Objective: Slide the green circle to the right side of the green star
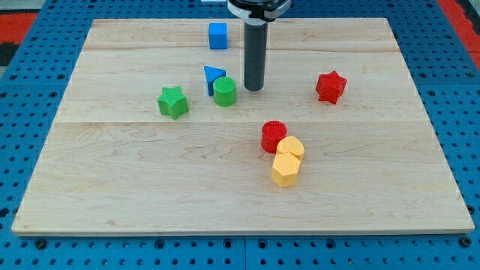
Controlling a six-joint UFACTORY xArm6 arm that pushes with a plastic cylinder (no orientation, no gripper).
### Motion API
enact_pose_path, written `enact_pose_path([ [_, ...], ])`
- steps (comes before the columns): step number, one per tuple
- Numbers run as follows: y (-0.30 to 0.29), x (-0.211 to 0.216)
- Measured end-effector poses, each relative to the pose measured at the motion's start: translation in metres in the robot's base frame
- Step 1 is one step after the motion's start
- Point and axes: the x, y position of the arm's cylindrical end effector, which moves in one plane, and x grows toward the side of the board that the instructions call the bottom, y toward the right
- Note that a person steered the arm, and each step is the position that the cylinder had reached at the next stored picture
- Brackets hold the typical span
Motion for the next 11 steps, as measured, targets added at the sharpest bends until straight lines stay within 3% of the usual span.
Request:
enact_pose_path([
  [2,-0.018,0.03],
  [4,-0.024,-0.014],
  [8,-0.071,0.024],
  [11,-0.084,0.003],
])
